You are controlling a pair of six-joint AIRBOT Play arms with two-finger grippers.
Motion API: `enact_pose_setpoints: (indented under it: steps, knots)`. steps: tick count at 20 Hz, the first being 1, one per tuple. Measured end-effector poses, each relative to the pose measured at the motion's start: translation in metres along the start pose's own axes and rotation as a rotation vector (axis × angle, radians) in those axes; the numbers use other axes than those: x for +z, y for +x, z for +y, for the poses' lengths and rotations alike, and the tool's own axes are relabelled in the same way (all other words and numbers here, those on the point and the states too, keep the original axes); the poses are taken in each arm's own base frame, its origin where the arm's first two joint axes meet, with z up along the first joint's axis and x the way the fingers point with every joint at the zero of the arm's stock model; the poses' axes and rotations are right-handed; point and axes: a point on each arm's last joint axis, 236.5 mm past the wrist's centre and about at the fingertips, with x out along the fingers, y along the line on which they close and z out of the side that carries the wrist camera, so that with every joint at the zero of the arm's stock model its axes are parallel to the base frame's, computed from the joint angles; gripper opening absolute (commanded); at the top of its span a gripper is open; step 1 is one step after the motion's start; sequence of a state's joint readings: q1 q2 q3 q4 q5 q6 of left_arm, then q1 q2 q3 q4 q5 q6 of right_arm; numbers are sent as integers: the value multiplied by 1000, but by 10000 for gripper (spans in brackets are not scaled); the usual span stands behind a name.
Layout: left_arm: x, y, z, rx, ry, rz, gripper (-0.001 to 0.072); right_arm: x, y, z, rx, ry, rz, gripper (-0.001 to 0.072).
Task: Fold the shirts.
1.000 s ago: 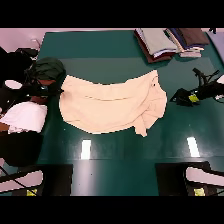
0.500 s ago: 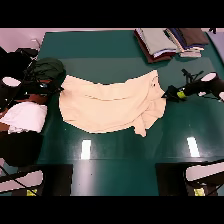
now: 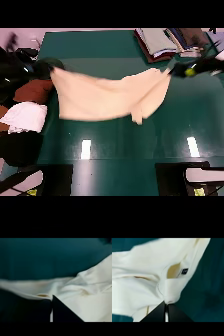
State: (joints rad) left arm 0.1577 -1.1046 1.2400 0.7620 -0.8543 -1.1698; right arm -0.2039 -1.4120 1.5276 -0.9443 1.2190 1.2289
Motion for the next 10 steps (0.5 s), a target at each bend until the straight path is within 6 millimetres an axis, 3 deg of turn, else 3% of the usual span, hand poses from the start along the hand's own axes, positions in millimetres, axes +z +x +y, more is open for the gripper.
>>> enact_pose_setpoints:
  steps: [3,5,8,10]
  knots:
    - [88,-95,-80,-48,189,-268,24,47,-111,54,-34,-160,-219,13]
    - [122,-165,-131,-66,306,-427,24,60,-183,88,-73,-252,-358,13]
    - [139,-247,-187,-75,440,-586,24,56,-269,129,-140,-332,-523,13]
    - [136,-270,-202,-77,478,-609,24,47,-305,145,-179,-347,-593,13]
